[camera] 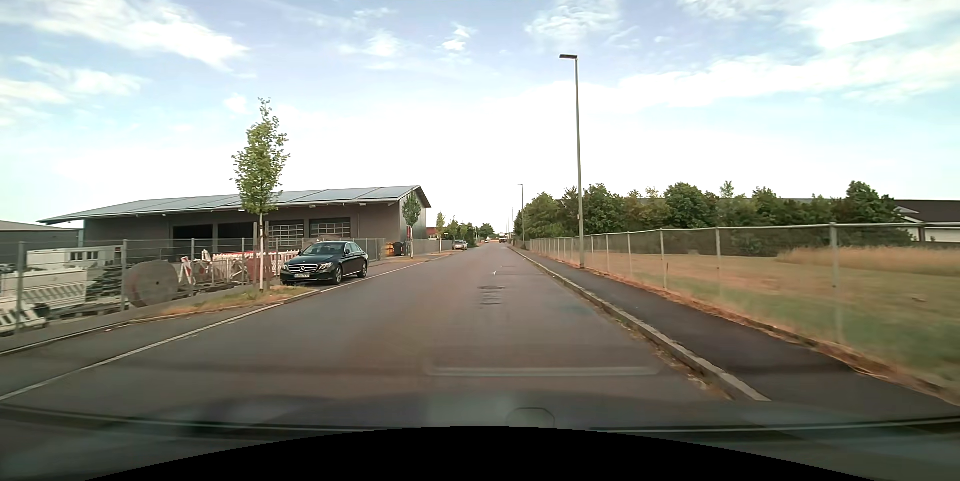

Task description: Follow the waypoints while adhering to traffic rules and regulations

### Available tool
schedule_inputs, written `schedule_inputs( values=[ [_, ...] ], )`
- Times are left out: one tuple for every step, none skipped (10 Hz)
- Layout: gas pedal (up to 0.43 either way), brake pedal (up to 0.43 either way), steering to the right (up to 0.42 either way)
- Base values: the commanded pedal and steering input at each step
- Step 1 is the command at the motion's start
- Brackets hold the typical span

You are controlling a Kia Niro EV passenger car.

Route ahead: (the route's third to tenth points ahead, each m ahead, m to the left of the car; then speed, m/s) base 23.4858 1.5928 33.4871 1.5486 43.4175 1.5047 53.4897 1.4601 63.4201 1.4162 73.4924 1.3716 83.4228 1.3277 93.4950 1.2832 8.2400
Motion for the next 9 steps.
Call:
schedule_inputs(
  values=[
    [0.138,0.0,-0.004],
    [0.138,0.0,-0.004],
    [0.138,0.0,-0.004],
    [0.138,0.0,-0.004],
    [0.138,0.0,-0.003],
    [0.138,0.0,-0.003],
    [0.13,0.0,-0.003],
    [0.13,0.0,-0.004],
    [0.13,0.0,-0.003]
  ],
)
